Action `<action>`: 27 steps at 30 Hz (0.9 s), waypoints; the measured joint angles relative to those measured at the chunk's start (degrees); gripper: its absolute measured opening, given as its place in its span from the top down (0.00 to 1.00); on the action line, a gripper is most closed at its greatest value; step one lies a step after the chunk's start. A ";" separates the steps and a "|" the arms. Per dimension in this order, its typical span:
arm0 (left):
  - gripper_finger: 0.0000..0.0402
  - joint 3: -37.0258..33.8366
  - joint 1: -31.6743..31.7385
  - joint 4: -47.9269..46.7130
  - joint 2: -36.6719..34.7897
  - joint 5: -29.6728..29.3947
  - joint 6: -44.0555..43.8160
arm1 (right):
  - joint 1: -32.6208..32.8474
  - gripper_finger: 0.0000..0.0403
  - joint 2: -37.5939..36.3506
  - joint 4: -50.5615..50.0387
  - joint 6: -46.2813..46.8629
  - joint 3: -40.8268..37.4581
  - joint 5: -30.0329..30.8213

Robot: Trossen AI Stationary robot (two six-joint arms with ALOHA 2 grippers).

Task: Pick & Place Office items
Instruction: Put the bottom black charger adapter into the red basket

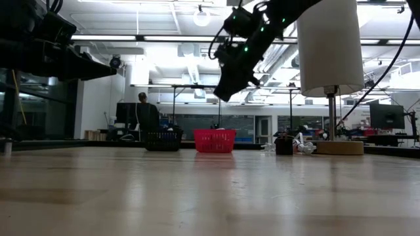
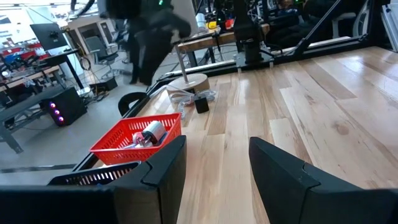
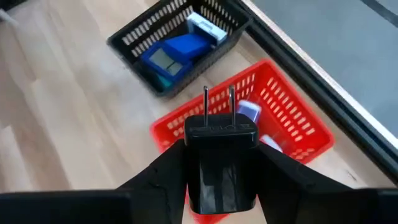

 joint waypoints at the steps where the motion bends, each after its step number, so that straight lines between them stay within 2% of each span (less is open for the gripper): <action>1: 0.58 0.00 0.00 0.00 0.00 0.00 -0.01 | -0.63 0.64 0.45 0.55 -0.07 0.00 -0.72; 10: 0.58 0.00 0.00 0.00 0.00 0.00 -0.02 | -2.89 0.64 6.87 5.60 -1.16 0.54 -3.57; 17: 0.58 0.00 -0.01 0.00 -0.01 0.01 0.00 | -2.58 0.64 11.87 3.77 -1.84 5.47 -1.66; 27: 0.58 0.00 0.00 0.02 -0.01 0.00 0.01 | -1.97 0.64 14.54 1.74 -1.74 6.34 4.20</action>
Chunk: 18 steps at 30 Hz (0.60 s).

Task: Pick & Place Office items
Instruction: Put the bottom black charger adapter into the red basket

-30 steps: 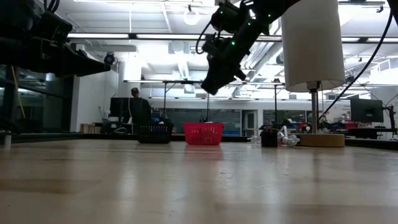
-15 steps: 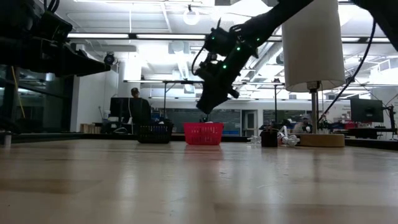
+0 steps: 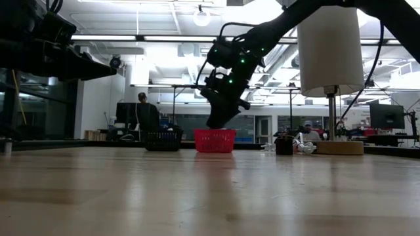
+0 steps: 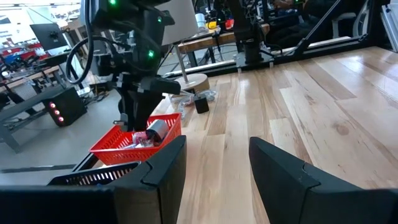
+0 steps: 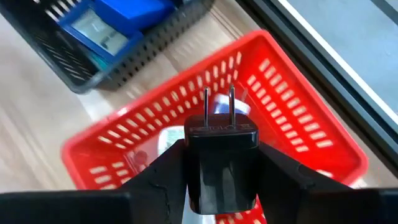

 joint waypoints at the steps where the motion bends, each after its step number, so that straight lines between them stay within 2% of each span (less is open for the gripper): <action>1: 0.58 0.00 0.01 0.00 0.00 0.00 -0.02 | 0.00 0.64 0.00 -0.44 0.00 0.00 0.22; 8: 0.58 0.00 0.01 0.00 -0.01 0.00 0.00 | 0.02 0.64 0.07 -1.88 0.50 -0.03 2.86; 18: 0.58 0.00 -0.01 0.00 0.01 0.00 -0.01 | 0.00 0.64 0.07 -1.78 0.59 -0.07 2.96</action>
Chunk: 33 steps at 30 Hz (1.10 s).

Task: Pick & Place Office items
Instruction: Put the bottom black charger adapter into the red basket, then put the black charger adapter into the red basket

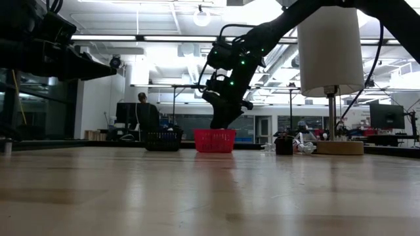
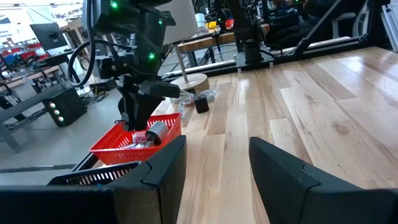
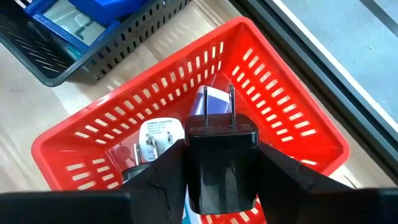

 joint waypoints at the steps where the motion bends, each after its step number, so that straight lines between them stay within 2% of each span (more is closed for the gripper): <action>1: 0.58 0.00 0.00 0.00 -0.01 0.01 0.01 | 0.00 0.64 -0.02 0.00 0.02 0.00 0.00; 16: 0.58 0.00 0.02 0.00 -0.02 0.00 0.00 | 0.01 0.64 0.00 0.35 0.87 -0.04 0.00; 26: 0.58 0.00 0.00 -0.01 -0.02 0.00 0.00 | 0.01 0.56 -0.01 0.34 0.90 -0.04 -0.04; 33: 0.58 0.00 0.00 0.00 -0.02 0.00 -0.01 | 0.01 0.55 -0.02 0.33 0.90 -0.04 -0.04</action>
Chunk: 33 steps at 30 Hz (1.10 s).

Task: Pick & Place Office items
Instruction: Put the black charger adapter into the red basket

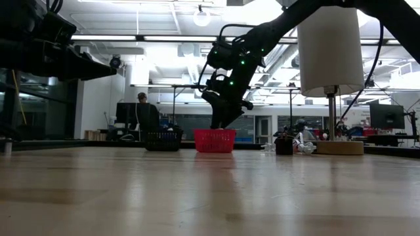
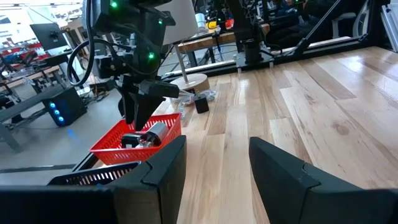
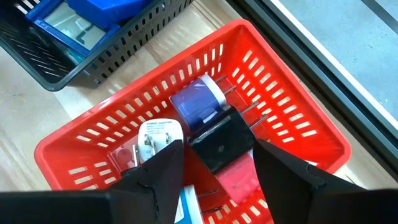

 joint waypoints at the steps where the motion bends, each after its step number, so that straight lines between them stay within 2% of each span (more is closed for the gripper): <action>1: 0.58 0.00 0.01 0.00 0.02 0.00 0.02 | 0.00 0.55 0.00 0.00 0.00 0.00 0.00; 18: 0.58 0.00 0.00 0.00 0.00 0.00 0.02 | 1.16 0.55 -1.62 1.89 -0.50 0.00 0.16; 24: 0.58 0.00 0.01 0.00 0.00 0.00 0.02 | 2.99 0.56 -5.29 -2.06 -1.85 0.00 0.24; 33: 0.58 0.00 0.01 0.00 0.00 0.00 0.01 | 8.87 0.56 -11.38 -9.10 -2.78 0.02 5.20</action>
